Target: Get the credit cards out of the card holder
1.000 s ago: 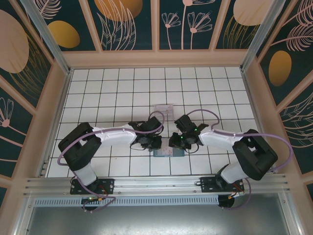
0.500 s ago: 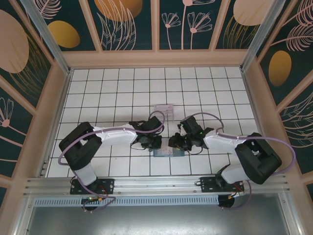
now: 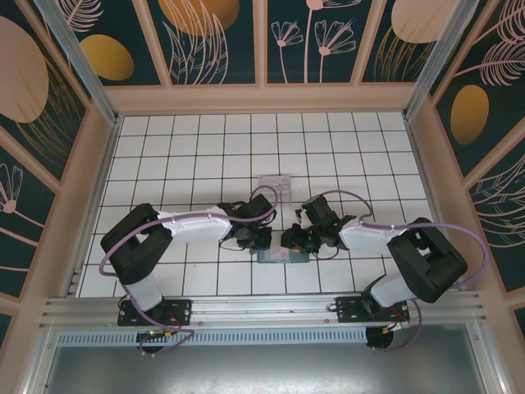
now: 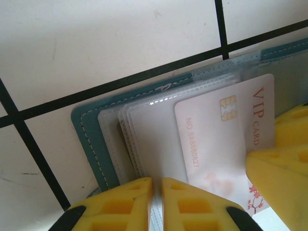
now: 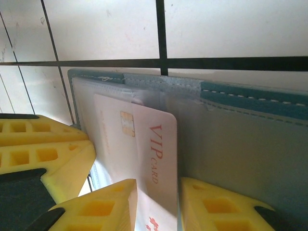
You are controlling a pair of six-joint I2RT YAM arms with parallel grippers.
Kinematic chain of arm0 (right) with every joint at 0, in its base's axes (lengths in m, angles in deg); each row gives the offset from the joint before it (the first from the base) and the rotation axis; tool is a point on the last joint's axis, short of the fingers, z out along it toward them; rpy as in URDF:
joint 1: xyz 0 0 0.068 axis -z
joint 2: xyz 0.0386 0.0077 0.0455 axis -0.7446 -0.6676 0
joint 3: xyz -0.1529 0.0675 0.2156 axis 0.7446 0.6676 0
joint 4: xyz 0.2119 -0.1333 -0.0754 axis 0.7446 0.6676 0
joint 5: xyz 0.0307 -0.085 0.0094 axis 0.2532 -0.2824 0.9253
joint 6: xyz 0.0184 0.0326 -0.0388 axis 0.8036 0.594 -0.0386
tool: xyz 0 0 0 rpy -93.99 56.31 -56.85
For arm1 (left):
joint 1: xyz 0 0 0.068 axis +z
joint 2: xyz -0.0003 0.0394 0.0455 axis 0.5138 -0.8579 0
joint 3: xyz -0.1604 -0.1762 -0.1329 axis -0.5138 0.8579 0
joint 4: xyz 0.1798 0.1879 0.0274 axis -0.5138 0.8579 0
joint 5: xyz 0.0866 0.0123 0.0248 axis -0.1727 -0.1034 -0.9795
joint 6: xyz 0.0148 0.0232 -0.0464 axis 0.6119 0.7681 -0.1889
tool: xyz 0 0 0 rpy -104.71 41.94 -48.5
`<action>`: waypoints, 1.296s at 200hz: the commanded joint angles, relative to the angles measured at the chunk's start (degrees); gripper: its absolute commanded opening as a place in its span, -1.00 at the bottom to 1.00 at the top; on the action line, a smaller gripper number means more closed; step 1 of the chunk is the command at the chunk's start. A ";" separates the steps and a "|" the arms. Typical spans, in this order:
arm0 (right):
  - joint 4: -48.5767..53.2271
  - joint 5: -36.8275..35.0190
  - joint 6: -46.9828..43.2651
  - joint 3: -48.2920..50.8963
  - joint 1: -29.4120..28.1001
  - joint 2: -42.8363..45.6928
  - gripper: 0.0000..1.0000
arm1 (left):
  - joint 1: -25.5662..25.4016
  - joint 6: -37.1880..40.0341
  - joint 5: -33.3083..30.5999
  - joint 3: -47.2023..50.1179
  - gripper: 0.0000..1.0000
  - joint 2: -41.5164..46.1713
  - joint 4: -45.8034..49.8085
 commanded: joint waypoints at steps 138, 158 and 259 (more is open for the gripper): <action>5.25 -3.18 -1.91 2.57 3.35 7.08 -0.88 | -0.12 0.67 -5.03 -0.80 -0.72 -2.33 7.22; 6.55 -3.22 -2.28 3.46 4.52 9.48 -0.89 | -0.12 1.00 -5.78 -1.55 -0.73 -1.95 7.92; 13.55 -3.40 -10.59 -0.45 6.49 19.59 -0.90 | 0.01 -1.20 -4.50 -2.67 -0.69 1.37 5.72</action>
